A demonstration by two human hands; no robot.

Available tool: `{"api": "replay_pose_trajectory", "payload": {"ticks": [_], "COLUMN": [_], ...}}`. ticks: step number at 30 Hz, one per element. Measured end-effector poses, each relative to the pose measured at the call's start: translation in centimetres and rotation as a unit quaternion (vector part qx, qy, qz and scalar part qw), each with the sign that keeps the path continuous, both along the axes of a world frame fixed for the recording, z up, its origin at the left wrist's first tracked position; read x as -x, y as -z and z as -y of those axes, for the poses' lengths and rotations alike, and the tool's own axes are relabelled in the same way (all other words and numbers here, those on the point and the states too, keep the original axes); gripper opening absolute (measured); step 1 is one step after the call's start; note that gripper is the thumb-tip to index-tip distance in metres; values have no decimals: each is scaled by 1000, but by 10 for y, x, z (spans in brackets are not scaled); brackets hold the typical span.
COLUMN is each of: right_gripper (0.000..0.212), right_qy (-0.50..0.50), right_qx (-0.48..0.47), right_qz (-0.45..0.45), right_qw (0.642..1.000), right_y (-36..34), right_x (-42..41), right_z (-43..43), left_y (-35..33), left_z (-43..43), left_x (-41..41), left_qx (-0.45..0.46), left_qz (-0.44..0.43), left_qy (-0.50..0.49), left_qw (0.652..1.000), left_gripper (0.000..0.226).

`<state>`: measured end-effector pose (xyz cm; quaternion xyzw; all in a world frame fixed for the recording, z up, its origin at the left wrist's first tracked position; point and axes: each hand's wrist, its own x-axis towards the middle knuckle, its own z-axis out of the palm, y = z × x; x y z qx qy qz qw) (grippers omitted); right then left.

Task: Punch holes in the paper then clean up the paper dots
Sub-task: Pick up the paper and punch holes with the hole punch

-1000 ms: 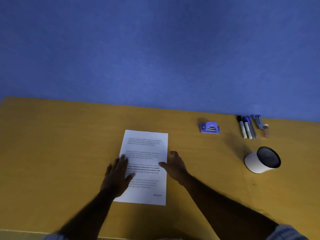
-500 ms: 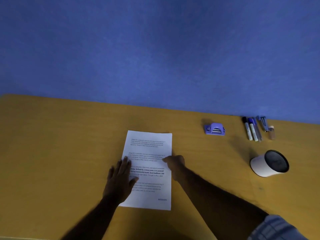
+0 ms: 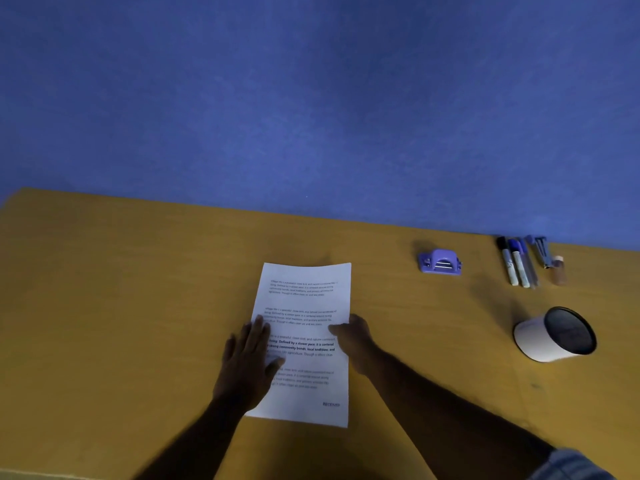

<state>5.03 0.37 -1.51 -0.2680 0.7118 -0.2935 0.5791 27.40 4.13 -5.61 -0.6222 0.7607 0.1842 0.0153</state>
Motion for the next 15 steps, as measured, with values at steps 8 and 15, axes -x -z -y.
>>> {"api": "replay_pose_trajectory", "payload": {"ticks": [8, 15], "right_gripper": [24, 34], "right_qy": [38, 82], "right_qx": [10, 35], "right_qz": [65, 149], "right_qw": [997, 985], "right_y": [9, 11], "right_x": [6, 33], "right_z": [-5, -17], "left_y": [-3, -10], "left_z": [0, -34], "left_x": [1, 16], "left_qx": [-1, 76], "left_qz": [-34, -272], "left_qy": [-13, -260], "left_qw": [999, 923], "left_gripper": [91, 67]}}
